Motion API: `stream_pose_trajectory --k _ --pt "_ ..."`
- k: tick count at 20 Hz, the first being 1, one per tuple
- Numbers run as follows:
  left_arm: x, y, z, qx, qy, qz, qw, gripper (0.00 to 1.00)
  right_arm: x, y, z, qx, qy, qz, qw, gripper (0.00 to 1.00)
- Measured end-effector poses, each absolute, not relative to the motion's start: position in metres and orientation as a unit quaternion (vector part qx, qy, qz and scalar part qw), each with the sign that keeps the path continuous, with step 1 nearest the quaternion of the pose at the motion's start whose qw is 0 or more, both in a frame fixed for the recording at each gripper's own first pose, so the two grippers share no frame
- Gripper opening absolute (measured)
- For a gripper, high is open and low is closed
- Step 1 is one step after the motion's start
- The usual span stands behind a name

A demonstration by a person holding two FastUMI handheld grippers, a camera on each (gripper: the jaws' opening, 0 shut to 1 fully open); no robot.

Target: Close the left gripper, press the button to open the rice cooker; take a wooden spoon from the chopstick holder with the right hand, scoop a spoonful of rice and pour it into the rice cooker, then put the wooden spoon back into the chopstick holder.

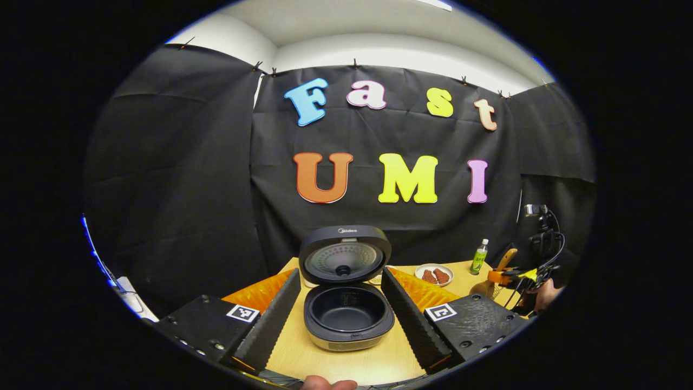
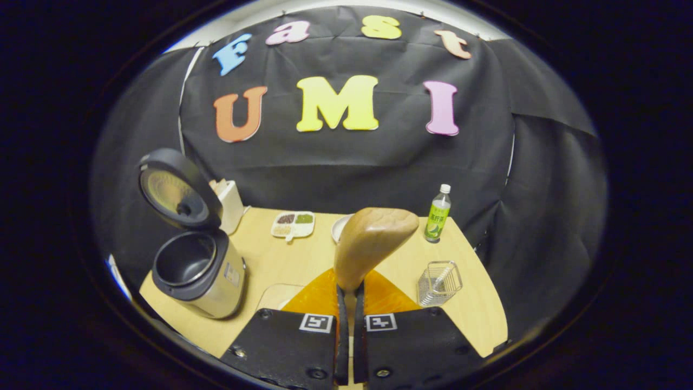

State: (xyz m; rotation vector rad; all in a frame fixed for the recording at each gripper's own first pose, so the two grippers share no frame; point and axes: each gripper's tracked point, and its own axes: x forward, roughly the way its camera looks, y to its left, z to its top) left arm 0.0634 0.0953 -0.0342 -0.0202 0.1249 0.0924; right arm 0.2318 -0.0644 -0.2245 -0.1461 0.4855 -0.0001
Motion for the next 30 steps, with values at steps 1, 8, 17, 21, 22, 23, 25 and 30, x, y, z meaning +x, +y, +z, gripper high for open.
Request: stream_pose_trajectory --k 1,8,17,21,22,23,25,30 --pt "0.062 0.102 -0.035 -0.013 0.063 0.050 0.997 0.96 0.231 -0.061 -0.236 -0.090 0.244 -0.001 0.966 0.09" --pt "0.059 0.138 -0.025 -0.053 0.051 0.055 0.996 0.95 0.235 -0.050 -0.300 -0.182 0.277 -0.005 0.943 0.09" --pt "0.065 0.165 -0.044 -0.047 0.080 0.090 0.992 0.95 0.238 -0.047 -0.337 -0.163 0.303 -0.013 0.939 0.08" --pt "0.068 0.161 -0.043 -0.055 0.085 0.091 0.991 0.95 0.238 -0.018 -0.347 -0.098 0.315 0.005 0.944 0.09" --pt "0.069 0.160 -0.046 -0.056 0.089 0.092 0.990 0.95 0.237 -0.012 -0.348 -0.077 0.318 0.010 0.945 0.09" --pt "0.067 0.159 -0.047 -0.054 0.093 0.092 0.990 0.95 0.236 -0.007 -0.349 -0.053 0.322 0.015 0.945 0.09" --pt "0.067 0.156 -0.048 -0.049 0.095 0.091 0.990 0.95 0.235 0.001 -0.349 -0.001 0.330 0.024 0.944 0.09" --pt "0.066 0.151 -0.050 -0.051 0.098 0.092 0.990 0.95 0.234 0.009 -0.343 0.117 0.342 0.039 0.932 0.09"
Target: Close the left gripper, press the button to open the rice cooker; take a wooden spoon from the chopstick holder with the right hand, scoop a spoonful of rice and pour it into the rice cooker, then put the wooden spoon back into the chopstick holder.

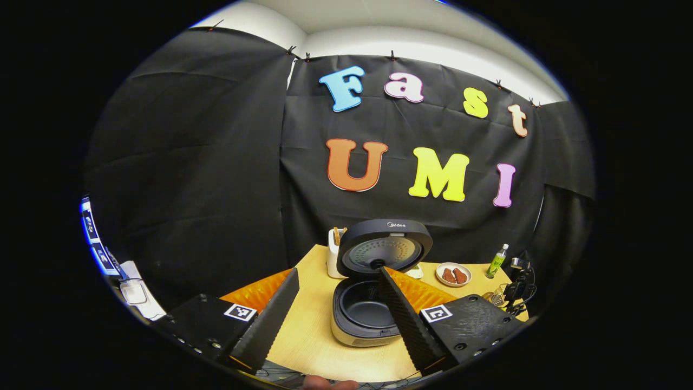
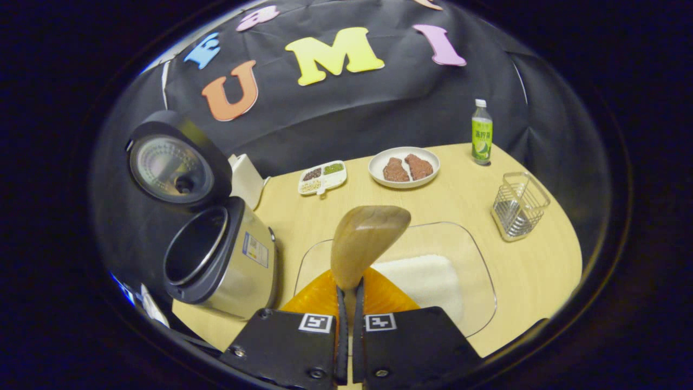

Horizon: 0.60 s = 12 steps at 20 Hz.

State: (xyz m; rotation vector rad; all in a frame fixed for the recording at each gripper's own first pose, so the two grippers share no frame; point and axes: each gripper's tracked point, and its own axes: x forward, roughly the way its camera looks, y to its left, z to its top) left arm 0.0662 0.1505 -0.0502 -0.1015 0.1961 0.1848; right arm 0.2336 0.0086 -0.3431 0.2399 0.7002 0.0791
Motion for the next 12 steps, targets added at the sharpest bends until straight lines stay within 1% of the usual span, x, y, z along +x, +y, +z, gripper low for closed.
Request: stream_pose_trajectory --k 3,4,10,12 --pt "0.065 0.143 -0.049 -0.047 0.096 0.091 0.990 0.95 0.232 0.013 -0.338 0.195 0.342 0.054 0.918 0.09" --pt "0.064 0.139 -0.050 -0.046 0.095 0.090 0.990 0.95 0.233 0.010 -0.338 0.220 0.342 0.051 0.912 0.08" --pt "0.056 0.119 -0.047 -0.035 0.100 0.089 0.990 0.95 0.235 -0.013 -0.334 0.325 0.322 0.058 0.887 0.08" --pt "0.053 0.111 -0.048 -0.029 0.103 0.088 0.990 0.95 0.235 -0.027 -0.331 0.351 0.311 0.052 0.882 0.09"
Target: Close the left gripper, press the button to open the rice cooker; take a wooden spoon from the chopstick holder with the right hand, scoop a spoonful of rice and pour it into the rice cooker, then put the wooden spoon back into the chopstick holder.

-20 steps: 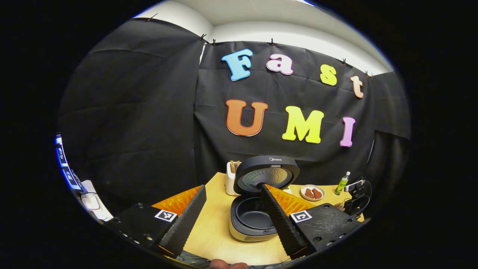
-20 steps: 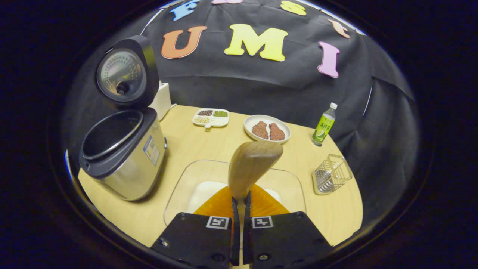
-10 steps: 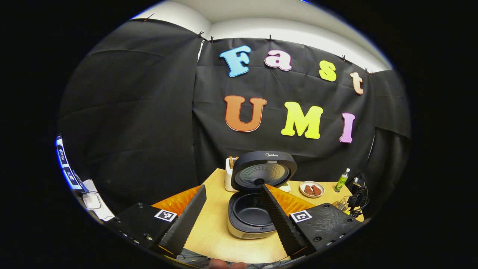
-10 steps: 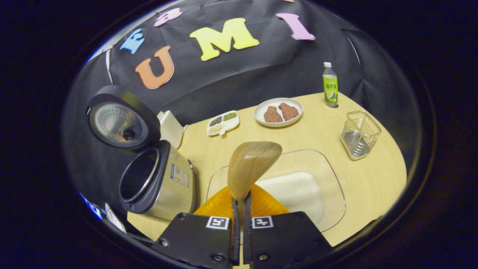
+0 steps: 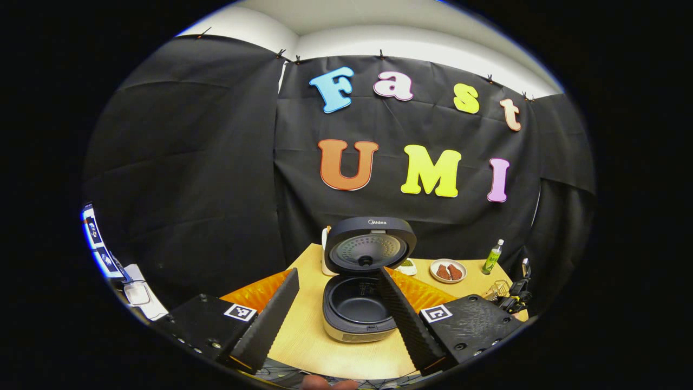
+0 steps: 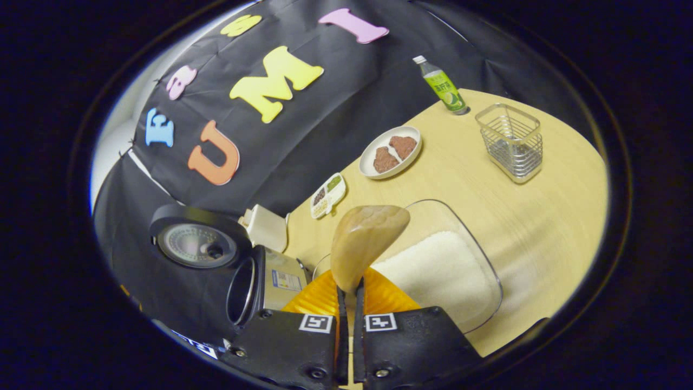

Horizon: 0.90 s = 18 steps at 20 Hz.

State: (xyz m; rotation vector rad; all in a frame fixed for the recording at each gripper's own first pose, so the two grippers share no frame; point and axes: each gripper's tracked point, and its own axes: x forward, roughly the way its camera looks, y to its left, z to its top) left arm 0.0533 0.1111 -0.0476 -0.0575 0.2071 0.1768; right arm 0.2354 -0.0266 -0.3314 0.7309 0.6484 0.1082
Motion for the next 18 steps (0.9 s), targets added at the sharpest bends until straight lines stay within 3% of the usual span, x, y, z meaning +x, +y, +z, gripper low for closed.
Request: stream_pose_trajectory --k 10,18 --pt "0.049 0.077 -0.044 0.002 0.090 0.079 0.993 0.95 0.228 -0.069 -0.239 0.447 0.234 0.071 0.861 0.09" --pt "0.027 0.096 -0.042 0.026 0.065 0.097 0.993 0.94 0.233 0.017 -0.146 0.410 0.204 0.143 0.877 0.08"
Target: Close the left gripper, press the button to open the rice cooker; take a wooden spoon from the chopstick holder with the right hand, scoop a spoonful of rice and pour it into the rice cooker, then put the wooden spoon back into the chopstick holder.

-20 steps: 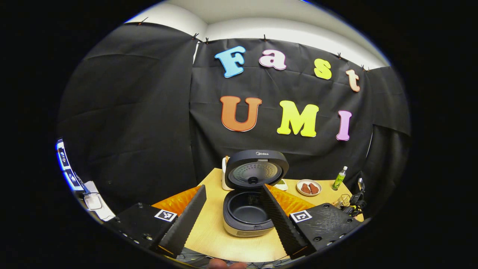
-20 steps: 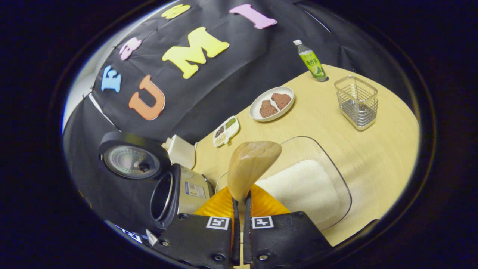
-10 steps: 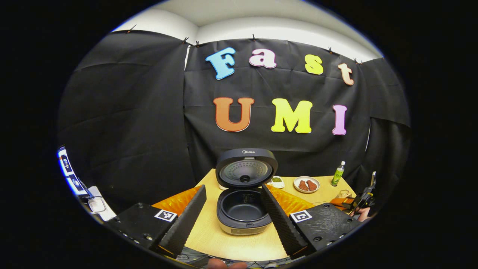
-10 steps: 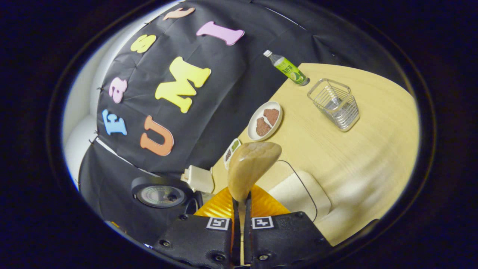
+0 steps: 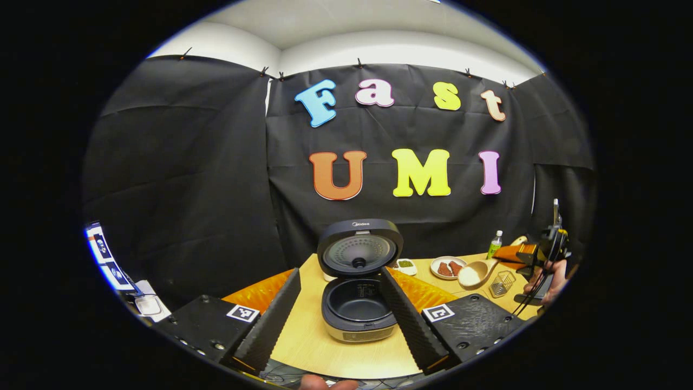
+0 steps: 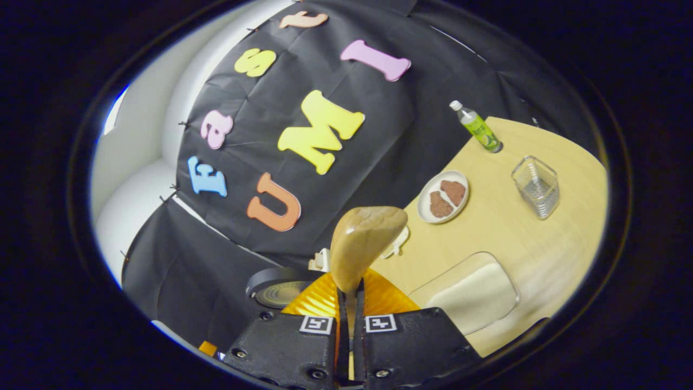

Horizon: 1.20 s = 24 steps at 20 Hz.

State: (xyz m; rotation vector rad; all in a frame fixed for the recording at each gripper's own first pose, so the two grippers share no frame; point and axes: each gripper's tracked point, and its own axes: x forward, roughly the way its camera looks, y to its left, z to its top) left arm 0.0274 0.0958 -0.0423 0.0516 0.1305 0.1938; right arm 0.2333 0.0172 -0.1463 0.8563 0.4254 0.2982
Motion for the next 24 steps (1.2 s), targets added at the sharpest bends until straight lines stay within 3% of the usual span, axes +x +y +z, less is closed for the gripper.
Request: stream_pose_trajectory --k 10,14,24 --pt "-0.011 0.151 -0.055 0.003 0.066 0.140 0.988 0.96 0.275 0.172 -0.142 0.303 0.237 0.211 0.898 0.08" --pt "-0.018 0.172 -0.059 -0.006 0.066 0.155 0.986 0.96 0.285 0.203 -0.150 0.228 0.229 0.213 0.922 0.08" --pt "-0.023 0.203 -0.071 -0.017 0.075 0.177 0.981 0.96 0.300 0.232 -0.170 0.182 0.241 0.202 0.932 0.08"
